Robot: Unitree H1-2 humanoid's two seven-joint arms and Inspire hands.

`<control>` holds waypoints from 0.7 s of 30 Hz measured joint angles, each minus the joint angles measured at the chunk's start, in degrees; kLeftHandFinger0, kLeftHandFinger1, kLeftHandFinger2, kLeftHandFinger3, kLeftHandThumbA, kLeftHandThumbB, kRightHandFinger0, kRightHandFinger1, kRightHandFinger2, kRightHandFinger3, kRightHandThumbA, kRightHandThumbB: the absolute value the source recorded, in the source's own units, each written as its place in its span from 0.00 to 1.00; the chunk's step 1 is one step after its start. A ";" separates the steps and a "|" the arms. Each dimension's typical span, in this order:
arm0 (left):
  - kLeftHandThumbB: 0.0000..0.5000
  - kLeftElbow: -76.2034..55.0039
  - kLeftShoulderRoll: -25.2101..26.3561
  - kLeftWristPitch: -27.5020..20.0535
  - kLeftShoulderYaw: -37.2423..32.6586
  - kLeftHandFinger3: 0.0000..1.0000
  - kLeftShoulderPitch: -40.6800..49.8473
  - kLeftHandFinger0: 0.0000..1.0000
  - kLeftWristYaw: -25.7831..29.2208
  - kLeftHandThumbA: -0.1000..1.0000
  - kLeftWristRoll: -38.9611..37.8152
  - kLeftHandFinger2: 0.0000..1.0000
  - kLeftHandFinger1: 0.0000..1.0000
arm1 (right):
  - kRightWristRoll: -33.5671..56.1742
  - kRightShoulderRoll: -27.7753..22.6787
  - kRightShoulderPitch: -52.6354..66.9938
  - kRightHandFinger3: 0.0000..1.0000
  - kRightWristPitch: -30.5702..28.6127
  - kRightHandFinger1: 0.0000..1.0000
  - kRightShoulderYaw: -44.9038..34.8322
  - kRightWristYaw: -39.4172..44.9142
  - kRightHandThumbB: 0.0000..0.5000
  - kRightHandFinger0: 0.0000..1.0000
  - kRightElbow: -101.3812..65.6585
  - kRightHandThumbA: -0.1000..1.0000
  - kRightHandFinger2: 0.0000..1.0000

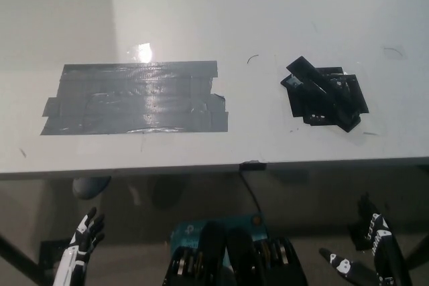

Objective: A stapler is kept on the black spot marked on the desk infront of the robot. The robot picks up the stapler using its right hand and passes it to a person

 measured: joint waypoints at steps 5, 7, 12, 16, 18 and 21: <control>0.34 0.00 0.00 -0.24 0.01 1.00 0.01 1.00 0.00 1.00 0.00 1.00 1.00 | -0.11 0.03 0.16 1.00 -0.53 1.00 -0.04 -0.09 0.87 1.00 0.01 0.46 1.00; 0.34 0.01 0.01 -0.47 0.05 1.00 0.04 1.00 0.00 1.00 -0.03 1.00 1.00 | -0.64 0.34 0.53 1.00 -2.00 1.00 -0.34 -0.57 0.88 1.00 -0.03 0.53 1.00; 0.37 0.00 0.01 -1.09 0.08 1.00 0.13 1.00 0.00 1.00 -0.01 1.00 1.00 | -2.50 0.98 1.45 1.00 -4.01 1.00 -0.90 -1.83 0.91 1.00 -0.70 0.75 1.00; 0.42 -0.10 0.01 -1.43 0.09 1.00 0.86 1.00 -0.01 1.00 -0.03 1.00 1.00 | -4.37 1.64 2.85 1.00 -4.74 1.00 -1.76 -3.07 0.86 1.00 -5.37 0.82 1.00; 0.41 -0.10 0.03 -1.55 0.11 1.00 1.56 1.00 -0.01 1.00 -0.03 1.00 1.00 | -5.99 1.91 3.75 1.00 -4.81 1.00 -2.52 -3.81 0.85 1.00 -11.36 0.80 1.00; 0.41 -0.10 0.05 -1.54 0.20 1.00 1.87 1.00 0.00 1.00 0.01 1.00 1.00 | -6.79 1.91 3.87 1.00 -4.53 1.00 -2.92 -3.92 0.89 1.00 -16.01 0.86 1.00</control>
